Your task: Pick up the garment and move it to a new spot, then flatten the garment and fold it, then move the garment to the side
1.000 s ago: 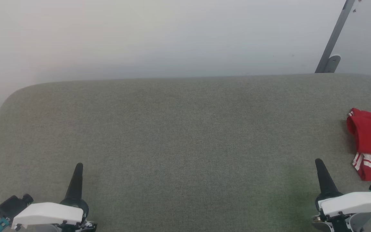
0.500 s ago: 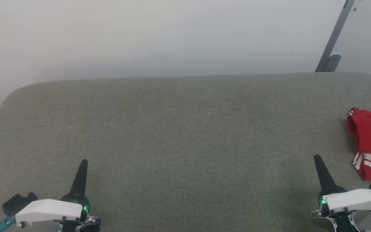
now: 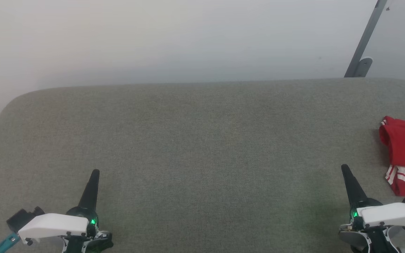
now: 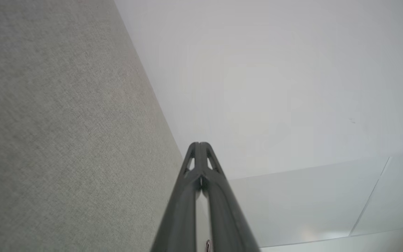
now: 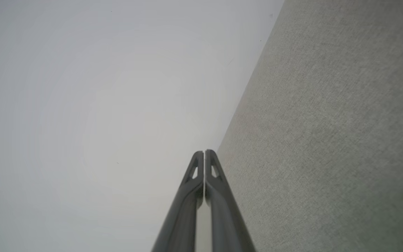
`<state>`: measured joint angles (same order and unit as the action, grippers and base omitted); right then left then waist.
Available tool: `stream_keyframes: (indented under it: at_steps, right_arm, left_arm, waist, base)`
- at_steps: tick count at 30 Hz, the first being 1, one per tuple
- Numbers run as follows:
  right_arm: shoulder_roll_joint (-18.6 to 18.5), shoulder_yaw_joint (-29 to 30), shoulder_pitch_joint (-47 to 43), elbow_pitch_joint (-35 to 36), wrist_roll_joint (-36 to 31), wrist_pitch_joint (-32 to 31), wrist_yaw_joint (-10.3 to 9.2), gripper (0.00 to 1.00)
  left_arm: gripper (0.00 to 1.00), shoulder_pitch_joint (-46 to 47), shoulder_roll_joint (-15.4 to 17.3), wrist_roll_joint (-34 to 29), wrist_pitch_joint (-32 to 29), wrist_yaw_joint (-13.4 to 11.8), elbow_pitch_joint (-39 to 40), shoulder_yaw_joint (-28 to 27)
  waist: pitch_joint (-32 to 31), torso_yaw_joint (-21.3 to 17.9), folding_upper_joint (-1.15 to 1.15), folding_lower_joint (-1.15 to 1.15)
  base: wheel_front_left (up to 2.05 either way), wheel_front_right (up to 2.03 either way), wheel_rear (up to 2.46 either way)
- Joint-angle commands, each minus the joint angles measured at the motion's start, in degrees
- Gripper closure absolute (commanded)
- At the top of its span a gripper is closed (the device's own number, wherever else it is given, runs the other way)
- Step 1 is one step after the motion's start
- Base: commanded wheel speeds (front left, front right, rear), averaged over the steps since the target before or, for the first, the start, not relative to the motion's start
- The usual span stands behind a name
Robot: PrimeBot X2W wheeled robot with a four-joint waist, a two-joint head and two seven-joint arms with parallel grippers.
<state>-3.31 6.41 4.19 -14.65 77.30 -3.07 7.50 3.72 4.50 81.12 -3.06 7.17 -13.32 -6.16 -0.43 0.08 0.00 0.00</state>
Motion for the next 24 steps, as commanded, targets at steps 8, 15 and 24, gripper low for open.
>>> stream_keyframes:
  at_steps: [8,15,24]
  right_arm:
    - [0.29,0.17,1.28,0.70,5.13,-1.31,0.00,1.00]
    - [0.40,0.17,1.75,0.75,8.42,-2.11,0.00,1.00]
    - [0.49,0.18,2.18,0.74,12.00,-2.94,-0.01,1.00]
  left_arm:
    - [1.00,1.70,-0.51,3.73,-1.31,0.43,-0.16,-0.38]
    - [1.00,2.04,-0.87,6.33,-2.07,0.42,-0.35,-0.41]
    - [1.00,2.54,-1.34,8.94,-2.89,0.42,-0.58,-0.46]
  waist:
    - [0.16,-0.02,0.00,0.00]
    - [0.29,-0.04,0.00,0.00]
    - [0.45,-0.06,0.00,0.00]
  base:
    - [0.00,0.00,0.00]
    - [0.00,0.00,0.00]
    - [0.00,0.00,0.00]
